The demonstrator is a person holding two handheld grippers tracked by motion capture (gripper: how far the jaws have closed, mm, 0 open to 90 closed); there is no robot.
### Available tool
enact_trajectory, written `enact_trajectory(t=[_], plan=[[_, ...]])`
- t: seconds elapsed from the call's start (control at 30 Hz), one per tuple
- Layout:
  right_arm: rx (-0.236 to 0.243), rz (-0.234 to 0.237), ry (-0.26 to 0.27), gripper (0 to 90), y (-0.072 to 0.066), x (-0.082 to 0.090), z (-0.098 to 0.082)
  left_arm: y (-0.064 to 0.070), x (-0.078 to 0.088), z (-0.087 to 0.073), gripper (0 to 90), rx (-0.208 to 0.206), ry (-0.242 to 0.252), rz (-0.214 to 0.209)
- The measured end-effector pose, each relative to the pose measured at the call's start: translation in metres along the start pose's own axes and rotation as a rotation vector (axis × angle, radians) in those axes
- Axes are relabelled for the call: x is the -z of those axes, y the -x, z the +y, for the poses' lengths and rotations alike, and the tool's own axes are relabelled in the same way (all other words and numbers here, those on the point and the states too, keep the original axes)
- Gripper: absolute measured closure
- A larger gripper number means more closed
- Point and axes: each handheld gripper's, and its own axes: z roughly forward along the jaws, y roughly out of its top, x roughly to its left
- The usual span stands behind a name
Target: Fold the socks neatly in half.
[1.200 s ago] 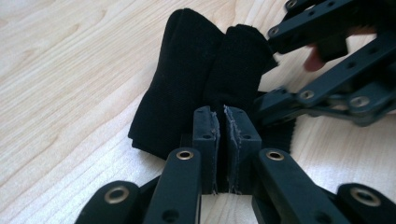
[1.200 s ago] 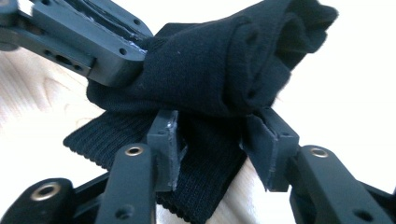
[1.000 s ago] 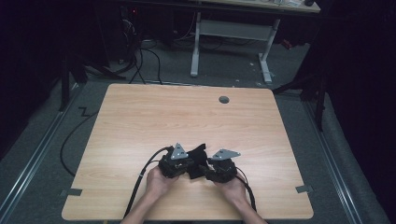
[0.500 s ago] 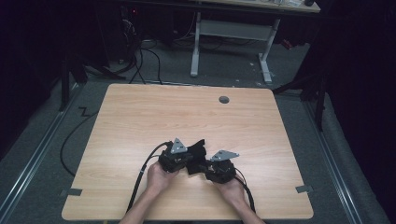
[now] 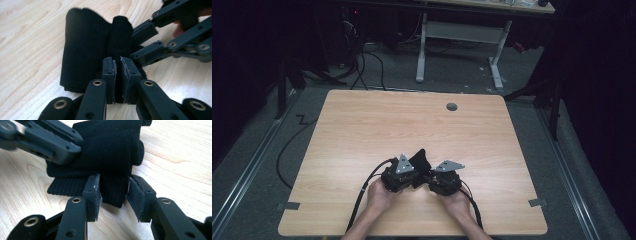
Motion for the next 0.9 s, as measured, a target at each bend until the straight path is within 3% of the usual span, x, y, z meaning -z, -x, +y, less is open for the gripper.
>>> enact_trajectory(t=[0.4, 0.57, 0.73, 0.9], plan=[[-0.011, -0.015, 0.003, 60.7, -0.006, -0.006, 0.004, -0.021, -0.012, 0.005, 80.0, 0.02, 0.004, -0.003], [-0.022, 0.003, -0.007, 56.1, -0.005, -0.001, 0.004, -0.02, -0.007, 0.006, 74.7, 0.027, 0.007, -0.01], [-0.01, 0.019, 0.025, 66.3, -0.005, 0.015, 0.007, -0.019, -0.001, 0.007, 68.9, 0.04, 0.017, -0.02], [0.019, 0.019, 0.07, 75.7, 0.0, 0.034, 0.017, -0.018, 0.01, 0.009, 67.5, 0.063, 0.063, -0.033]])
